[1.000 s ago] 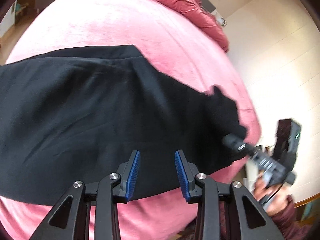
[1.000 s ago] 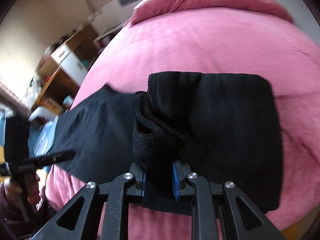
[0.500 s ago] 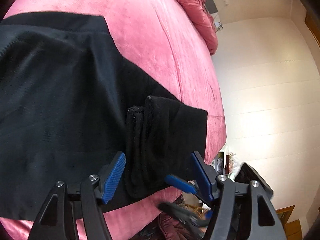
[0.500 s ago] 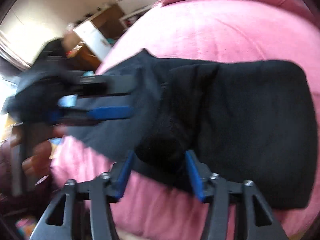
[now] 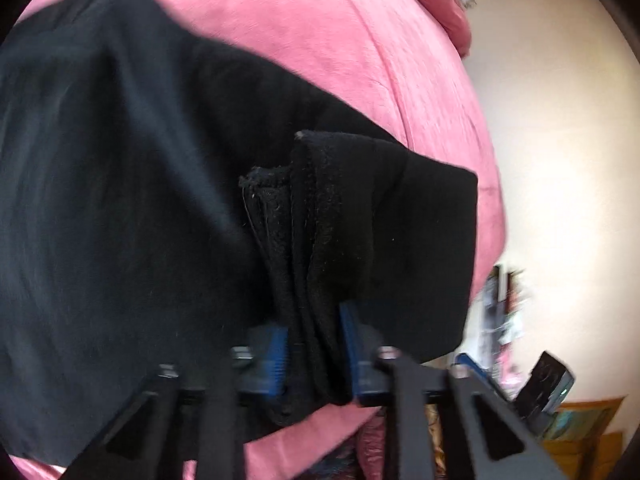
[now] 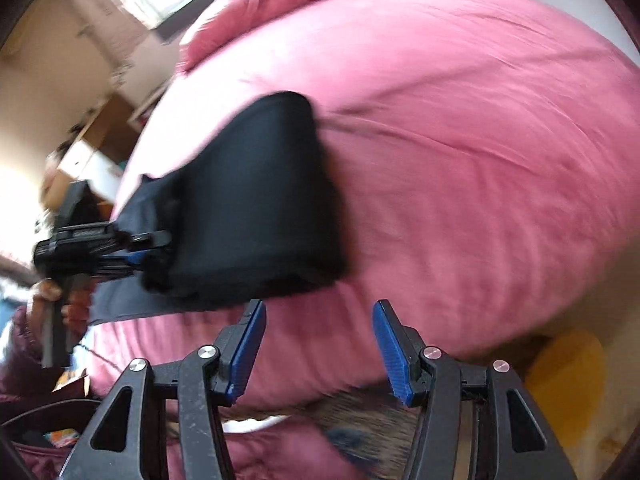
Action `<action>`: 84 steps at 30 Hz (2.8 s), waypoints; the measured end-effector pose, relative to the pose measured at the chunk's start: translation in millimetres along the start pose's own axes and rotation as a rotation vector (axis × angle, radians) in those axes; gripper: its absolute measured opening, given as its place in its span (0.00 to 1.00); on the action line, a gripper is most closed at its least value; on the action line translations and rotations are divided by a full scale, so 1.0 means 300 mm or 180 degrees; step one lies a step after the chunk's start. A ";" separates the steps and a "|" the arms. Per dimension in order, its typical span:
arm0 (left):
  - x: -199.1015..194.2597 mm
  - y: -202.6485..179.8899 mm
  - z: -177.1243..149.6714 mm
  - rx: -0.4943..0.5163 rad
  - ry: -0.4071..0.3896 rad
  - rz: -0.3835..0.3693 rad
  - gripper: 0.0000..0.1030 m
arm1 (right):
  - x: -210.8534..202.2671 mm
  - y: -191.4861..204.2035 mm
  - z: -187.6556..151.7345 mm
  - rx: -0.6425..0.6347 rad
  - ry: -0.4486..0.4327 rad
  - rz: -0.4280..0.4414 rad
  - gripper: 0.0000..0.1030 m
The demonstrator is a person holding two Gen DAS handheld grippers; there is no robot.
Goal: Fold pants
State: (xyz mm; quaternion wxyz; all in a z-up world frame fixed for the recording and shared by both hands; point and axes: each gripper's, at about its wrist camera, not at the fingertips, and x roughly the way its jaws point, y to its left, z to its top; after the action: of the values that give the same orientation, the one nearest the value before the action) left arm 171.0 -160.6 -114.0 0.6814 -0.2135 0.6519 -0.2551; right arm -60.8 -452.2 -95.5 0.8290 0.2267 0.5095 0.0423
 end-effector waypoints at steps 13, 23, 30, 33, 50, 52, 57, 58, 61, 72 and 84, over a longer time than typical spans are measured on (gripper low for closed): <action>-0.346 -0.299 0.071 0.0696 -0.0795 -0.0784 0.14 | 0.150 0.113 0.043 0.0054 -0.0108 0.0132 0.81; -0.352 -0.161 0.012 0.0571 -0.0868 -0.0594 0.14 | 0.252 0.154 0.094 -0.0023 -0.0163 -0.0338 0.32; -0.149 0.159 -0.119 -0.0023 -0.0411 -0.0053 0.14 | 0.315 0.204 0.083 -0.0361 0.0007 -0.0483 0.37; -0.119 0.189 -0.156 -0.0100 -0.0466 -0.0106 0.14 | 0.326 0.216 0.091 -0.0533 0.0204 -0.0447 0.48; -0.233 0.104 -0.232 0.0500 -0.0945 0.0255 0.14 | 0.313 0.449 0.395 -0.0901 -0.0212 -0.0136 0.53; -0.217 0.099 -0.234 0.0561 -0.0923 0.0393 0.14 | 0.379 0.472 0.405 -0.0934 -0.0164 -0.0275 0.53; -0.140 0.166 -0.225 0.0290 -0.0778 0.0353 0.20 | 0.526 0.479 0.401 -0.1050 0.0103 -0.0627 0.54; -0.142 0.180 -0.222 0.0225 -0.0776 0.0300 0.23 | 0.535 0.479 0.393 -0.1077 0.0060 -0.0653 0.54; -0.186 0.216 -0.227 0.0072 -0.0828 0.0227 0.28 | 0.536 0.477 0.387 -0.1090 -0.0021 -0.0665 0.54; -0.573 0.535 -0.425 -0.1241 -0.1517 0.0358 0.33 | 0.450 0.513 0.358 -0.1064 -0.0222 -0.0754 0.71; -0.839 1.001 -0.766 -0.2925 -0.2214 0.0093 0.33 | 0.319 0.601 0.182 -0.1063 -0.0301 -0.0398 0.75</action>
State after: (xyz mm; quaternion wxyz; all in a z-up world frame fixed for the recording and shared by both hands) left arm -42.6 240.5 -118.6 0.6965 -0.5500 0.4362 0.1490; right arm 60.9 -280.6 -78.3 0.8792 0.0555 0.4689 0.0639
